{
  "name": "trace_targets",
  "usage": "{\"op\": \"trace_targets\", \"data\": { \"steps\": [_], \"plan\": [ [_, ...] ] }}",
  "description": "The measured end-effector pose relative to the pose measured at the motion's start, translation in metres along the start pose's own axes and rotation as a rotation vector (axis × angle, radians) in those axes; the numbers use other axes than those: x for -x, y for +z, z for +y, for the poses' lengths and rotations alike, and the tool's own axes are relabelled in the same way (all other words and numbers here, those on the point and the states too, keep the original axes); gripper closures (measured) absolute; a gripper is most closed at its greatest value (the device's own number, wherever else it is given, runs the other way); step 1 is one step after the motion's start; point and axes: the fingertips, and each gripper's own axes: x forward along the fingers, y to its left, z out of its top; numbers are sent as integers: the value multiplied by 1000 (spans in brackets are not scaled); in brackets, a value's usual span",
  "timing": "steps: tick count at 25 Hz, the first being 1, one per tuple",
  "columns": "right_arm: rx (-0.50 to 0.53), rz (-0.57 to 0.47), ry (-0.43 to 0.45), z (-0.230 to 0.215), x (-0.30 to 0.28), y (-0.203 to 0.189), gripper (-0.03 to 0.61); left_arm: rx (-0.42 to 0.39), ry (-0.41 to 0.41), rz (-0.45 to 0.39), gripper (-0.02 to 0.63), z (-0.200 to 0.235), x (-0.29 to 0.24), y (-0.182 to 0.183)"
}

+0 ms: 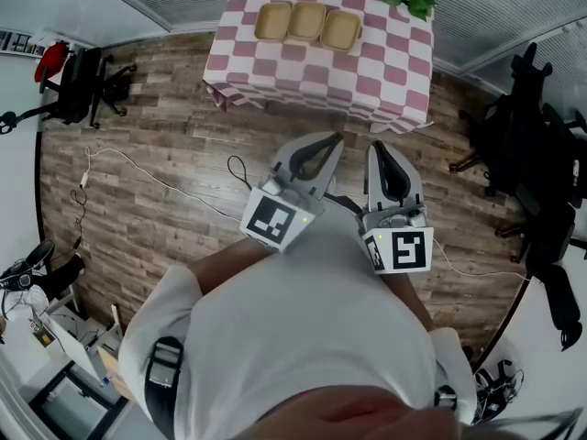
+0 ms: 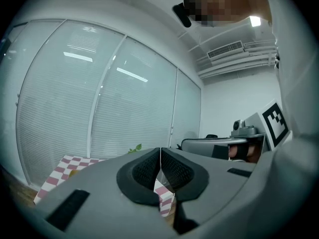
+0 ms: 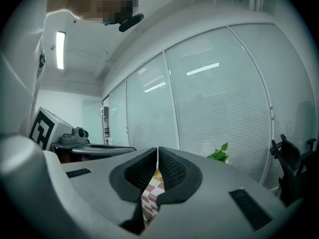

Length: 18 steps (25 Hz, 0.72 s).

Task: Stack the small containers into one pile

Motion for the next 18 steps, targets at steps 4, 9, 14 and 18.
{"op": "trace_targets", "data": {
  "steps": [4, 9, 14, 18],
  "plan": [
    [-8, 11, 17, -2, -5, -2, 546, -5, 15, 11, 578, 6, -4, -1],
    [-9, 21, 30, -4, -25, -4, 546, 7, 25, 9, 578, 24, -13, -1],
    [2, 34, 40, -8, -61, -5, 546, 14, 20, 9, 578, 54, -28, 1],
    [14, 49, 52, -11, -104, -5, 546, 27, 15, 2, 578, 91, -46, 4]
  ]
}}
